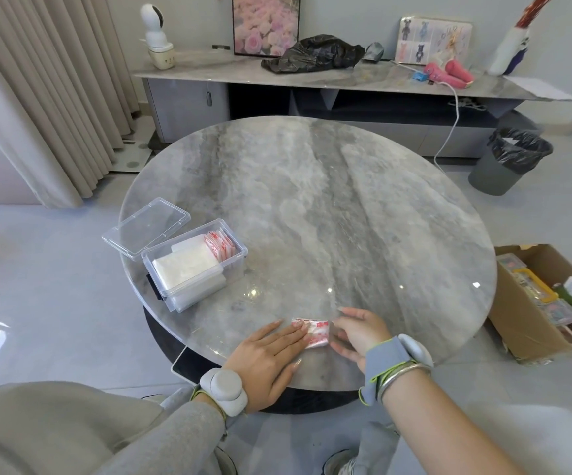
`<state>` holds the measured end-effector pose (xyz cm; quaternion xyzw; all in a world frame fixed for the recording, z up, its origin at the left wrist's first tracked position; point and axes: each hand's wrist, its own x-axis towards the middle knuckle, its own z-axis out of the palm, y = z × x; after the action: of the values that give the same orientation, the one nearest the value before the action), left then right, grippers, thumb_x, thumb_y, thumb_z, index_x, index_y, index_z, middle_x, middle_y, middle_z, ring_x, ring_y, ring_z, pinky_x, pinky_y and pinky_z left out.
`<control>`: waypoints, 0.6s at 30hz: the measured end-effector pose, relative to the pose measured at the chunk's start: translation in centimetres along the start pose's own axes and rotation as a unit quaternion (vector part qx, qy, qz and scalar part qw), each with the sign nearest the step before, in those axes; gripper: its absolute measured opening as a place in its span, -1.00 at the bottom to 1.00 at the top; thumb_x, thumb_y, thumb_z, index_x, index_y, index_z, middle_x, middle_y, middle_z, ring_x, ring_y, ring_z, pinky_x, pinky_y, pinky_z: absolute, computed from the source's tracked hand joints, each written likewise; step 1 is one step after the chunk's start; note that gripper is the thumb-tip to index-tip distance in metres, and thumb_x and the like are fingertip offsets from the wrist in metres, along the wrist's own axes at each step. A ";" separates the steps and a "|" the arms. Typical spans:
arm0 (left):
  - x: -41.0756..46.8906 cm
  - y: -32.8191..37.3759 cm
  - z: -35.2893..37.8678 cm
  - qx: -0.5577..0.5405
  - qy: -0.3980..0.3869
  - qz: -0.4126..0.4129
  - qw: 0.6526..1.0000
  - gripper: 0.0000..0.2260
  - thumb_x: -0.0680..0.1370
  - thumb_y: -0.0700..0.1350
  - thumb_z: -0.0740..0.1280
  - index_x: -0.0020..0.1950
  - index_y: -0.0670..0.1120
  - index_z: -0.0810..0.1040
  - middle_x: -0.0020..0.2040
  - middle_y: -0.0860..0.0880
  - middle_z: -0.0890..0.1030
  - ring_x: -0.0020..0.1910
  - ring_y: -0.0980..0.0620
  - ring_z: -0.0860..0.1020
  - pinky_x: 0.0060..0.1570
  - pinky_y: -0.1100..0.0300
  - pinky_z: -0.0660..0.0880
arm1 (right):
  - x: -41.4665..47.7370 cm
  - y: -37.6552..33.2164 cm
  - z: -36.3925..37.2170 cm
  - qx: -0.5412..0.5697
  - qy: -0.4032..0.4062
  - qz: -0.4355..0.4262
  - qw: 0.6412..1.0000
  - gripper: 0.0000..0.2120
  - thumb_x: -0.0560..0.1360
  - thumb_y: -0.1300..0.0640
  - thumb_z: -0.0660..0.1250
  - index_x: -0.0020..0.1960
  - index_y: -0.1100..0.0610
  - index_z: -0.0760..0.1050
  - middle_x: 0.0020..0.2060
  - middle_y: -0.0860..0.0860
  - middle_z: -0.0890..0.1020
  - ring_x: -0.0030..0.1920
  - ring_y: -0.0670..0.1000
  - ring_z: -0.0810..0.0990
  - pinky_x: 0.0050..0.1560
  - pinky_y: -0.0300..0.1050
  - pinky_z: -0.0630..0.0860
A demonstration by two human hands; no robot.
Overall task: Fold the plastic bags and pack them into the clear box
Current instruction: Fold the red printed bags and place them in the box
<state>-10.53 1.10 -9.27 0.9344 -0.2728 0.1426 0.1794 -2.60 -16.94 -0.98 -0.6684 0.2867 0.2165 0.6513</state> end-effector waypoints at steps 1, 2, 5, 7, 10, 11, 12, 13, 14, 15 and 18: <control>0.1 0.1 0.0 -0.007 0.007 -0.009 1.000 -0.59 0.68 0.00 0.03 0.46 -0.08 0.41 0.46 0.01 0.41 0.48 0.08 0.30 0.43 -0.01 0.29 | 0.0 0.0 0.0 0.010 -0.005 0.004 1.000 -0.74 0.51 0.36 0.29 0.16 0.16 0.45 -0.19 0.11 0.55 -0.29 0.00 0.52 -0.19 -0.08 0.55; 0.3 0.2 0.0 -0.014 0.014 -0.015 1.000 -0.60 0.67 -0.01 0.04 0.45 -0.08 0.42 0.45 0.02 0.42 0.47 0.08 0.32 0.42 0.00 0.29 | 0.0 0.0 0.1 0.011 -0.011 0.008 1.000 -0.74 0.50 0.36 0.31 0.16 0.17 0.44 -0.19 0.13 0.56 -0.29 0.01 0.54 -0.24 -0.12 0.54; 0.4 0.3 0.1 -0.027 0.035 -0.021 0.999 -0.64 0.65 -0.03 0.12 0.39 -0.08 0.49 0.40 0.02 0.48 0.41 0.07 0.41 0.40 0.03 0.32 | 0.0 0.4 0.4 -0.039 -0.023 -0.002 0.999 -0.70 0.47 0.37 0.35 0.17 0.20 0.41 -0.30 0.11 0.56 -0.36 0.01 0.54 -0.39 -0.22 0.50; 0.5 0.3 0.0 -0.028 0.041 -0.021 0.999 -0.64 0.61 -0.03 0.19 0.37 -0.08 0.51 0.37 0.02 0.52 0.37 0.07 0.45 0.41 0.08 0.31 | -0.1 0.7 0.7 -0.073 -0.024 -0.021 0.997 -0.68 0.44 0.40 0.39 0.13 0.22 0.41 -0.32 0.10 0.53 -0.39 0.00 0.51 -0.49 -0.28 0.50; 0.8 0.6 -0.3 -0.036 0.042 -0.029 0.998 -0.67 0.58 -0.04 0.23 0.31 -0.07 0.54 0.31 0.03 0.56 0.31 0.07 0.49 0.38 0.12 0.33 | 0.0 1.1 1.0 -0.123 -0.001 -0.075 0.990 -0.69 0.39 0.46 0.40 0.04 0.21 0.43 -0.31 0.05 0.49 -0.35 0.00 0.51 -0.32 -0.18 0.56; 1.0 0.7 -0.4 -0.045 0.044 -0.041 0.997 -0.69 0.59 -0.03 0.23 0.29 -0.05 0.55 0.29 0.05 0.56 0.29 0.07 0.51 0.35 0.14 0.36 | 0.0 1.2 1.0 -0.134 0.001 -0.088 0.987 -0.69 0.38 0.45 0.41 0.03 0.20 0.44 -0.30 0.04 0.49 -0.31 0.00 0.52 -0.20 -0.08 0.59; 1.3 0.9 -0.7 -0.067 0.051 -0.071 0.994 -0.70 0.59 -0.02 0.22 0.28 -0.03 0.56 0.28 0.08 0.56 0.27 0.09 0.51 0.31 0.15 0.41 | -0.1 1.2 1.1 -0.139 -0.002 -0.098 0.986 -0.69 0.37 0.44 0.42 0.02 0.19 0.46 -0.29 0.03 0.50 -0.27 0.02 0.54 -0.09 0.03 0.61; 1.7 1.0 -1.2 -0.099 0.064 -0.122 0.985 -0.71 0.60 -0.01 0.21 0.28 0.00 0.55 0.28 0.12 0.55 0.26 0.12 0.51 0.25 0.16 0.46 | -0.3 1.1 1.1 -0.141 -0.006 -0.109 0.984 -0.68 0.35 0.43 0.43 0.00 0.15 0.48 -0.27 0.02 0.52 -0.24 0.05 0.56 -0.01 0.13 0.60; 2.2 0.9 -1.8 -0.138 0.088 -0.185 0.969 -0.73 0.59 0.01 0.23 0.27 0.04 0.53 0.26 0.14 0.54 0.23 0.14 0.52 0.16 0.17 0.51 | -0.5 1.0 1.3 -0.142 -0.010 -0.125 0.982 -0.67 0.34 0.41 0.46 -0.03 0.09 0.48 -0.25 0.02 0.55 -0.20 0.07 0.59 0.03 0.18 0.58; 2.8 0.8 -2.4 -0.175 0.118 -0.246 0.946 -0.74 0.58 0.03 0.28 0.26 0.06 0.51 0.22 0.16 0.54 0.17 0.16 0.54 0.05 0.18 0.56 | -0.7 0.9 1.3 -0.141 -0.013 -0.144 0.979 -0.65 0.33 0.38 0.48 -0.06 0.02 0.48 -0.23 0.00 0.58 -0.17 0.07 0.61 0.05 0.18 0.57; 4.7 0.3 -5.3 -0.326 0.130 -0.448 0.822 -0.60 0.47 0.13 0.45 0.23 0.01 0.47 0.09 0.10 0.59 -0.08 0.18 0.63 -0.21 0.16 0.62 | -1.4 0.2 2.2 -0.131 -0.027 -0.203 0.970 -0.63 0.33 0.34 0.51 -0.07 -0.03 0.46 -0.20 -0.02 0.60 -0.13 0.05 0.61 0.10 0.12 0.55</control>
<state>-7.80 0.96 -2.74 0.8133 0.1714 0.0691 0.5516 -3.60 -14.57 -0.31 -0.7862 0.0961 0.1338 0.5956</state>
